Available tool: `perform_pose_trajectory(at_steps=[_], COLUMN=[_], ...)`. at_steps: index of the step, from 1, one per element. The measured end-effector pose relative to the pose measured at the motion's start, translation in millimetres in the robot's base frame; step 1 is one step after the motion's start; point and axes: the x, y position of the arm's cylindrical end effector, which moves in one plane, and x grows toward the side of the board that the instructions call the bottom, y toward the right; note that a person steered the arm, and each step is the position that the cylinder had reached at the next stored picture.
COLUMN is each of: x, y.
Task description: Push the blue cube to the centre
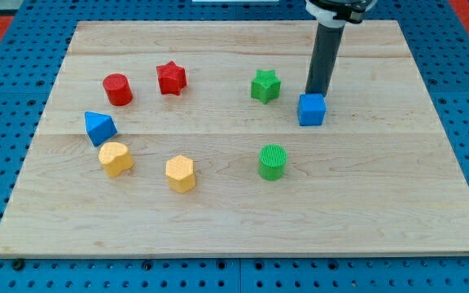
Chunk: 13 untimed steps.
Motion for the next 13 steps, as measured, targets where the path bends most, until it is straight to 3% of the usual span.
perform_pose_trajectory(at_steps=[3,4,5,7,11,13], x=[17.8,26.6,75.6,97.5,98.4,70.5], y=[-14.8,39.8,88.0,119.6,128.6,130.9])
